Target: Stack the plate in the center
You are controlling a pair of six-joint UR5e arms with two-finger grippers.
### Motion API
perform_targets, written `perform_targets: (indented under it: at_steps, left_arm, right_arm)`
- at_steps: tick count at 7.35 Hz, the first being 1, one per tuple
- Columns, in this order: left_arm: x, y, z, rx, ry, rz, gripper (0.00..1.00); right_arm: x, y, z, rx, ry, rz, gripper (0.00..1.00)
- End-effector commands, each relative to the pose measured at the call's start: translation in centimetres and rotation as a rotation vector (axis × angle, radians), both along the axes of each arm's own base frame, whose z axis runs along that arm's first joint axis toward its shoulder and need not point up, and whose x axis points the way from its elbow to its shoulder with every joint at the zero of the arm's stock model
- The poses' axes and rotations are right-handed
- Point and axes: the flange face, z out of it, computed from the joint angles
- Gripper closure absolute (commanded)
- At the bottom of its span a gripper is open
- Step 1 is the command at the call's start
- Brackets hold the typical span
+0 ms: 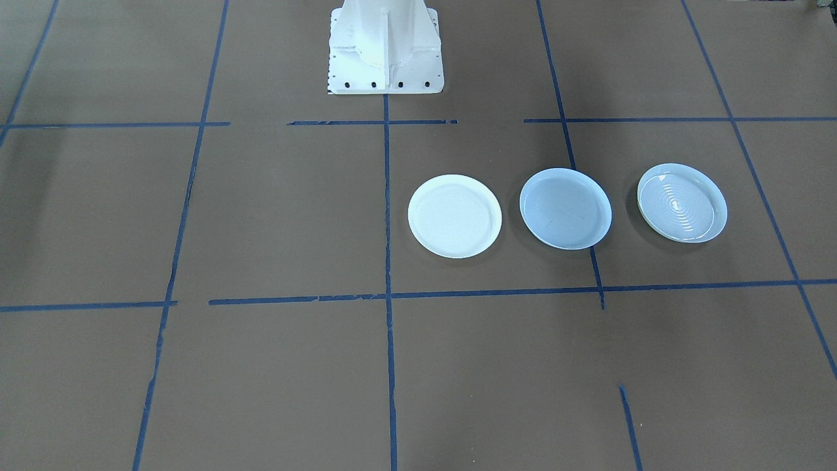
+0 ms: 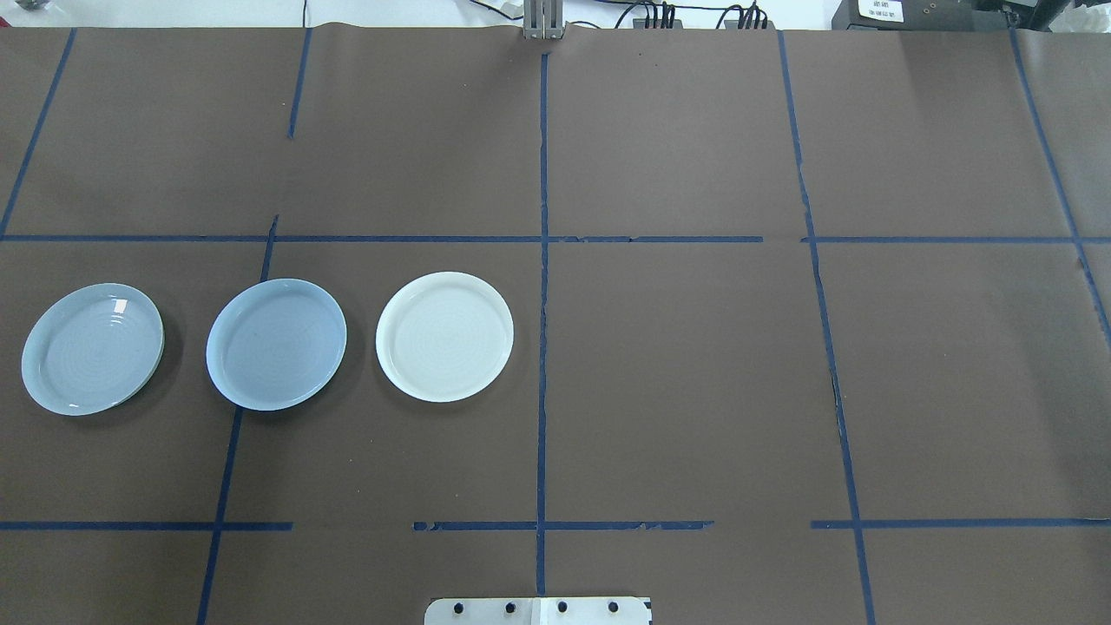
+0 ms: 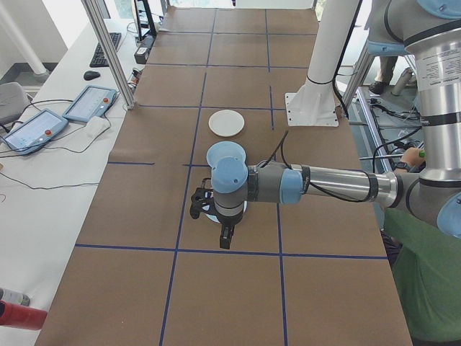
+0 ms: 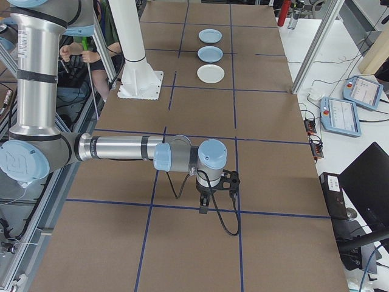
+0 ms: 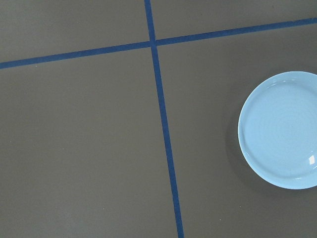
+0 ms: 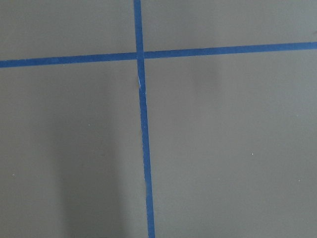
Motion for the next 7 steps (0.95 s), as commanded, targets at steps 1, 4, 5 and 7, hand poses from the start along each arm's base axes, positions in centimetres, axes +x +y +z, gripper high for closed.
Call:
perform_targets:
  at_steps: [1,4,5,7]
  left_arm:
    - [0.08,-0.16,-0.83,0.027,0.004,0.005,0.00]
    - [0.50,-0.49,-1.36,0.031,0.003,0.010,0.00]
    - [0.50,-0.95,-1.79,0.042,0.003,0.011,0.00]
    - [0.53,-1.03,-1.46,0.037,-0.002,0.011,0.00]
  right_arm:
    - [0.00,0.00,0.00,0.000,0.000,0.000,0.00]
    - [0.00,0.00,0.00,0.000,0.000,0.000,0.00]
    - [0.00,0.00,0.00,0.000,0.000,0.000,0.00]
    - [0.00,0.01,0.02,-0.002,0.000,0.000,0.00]
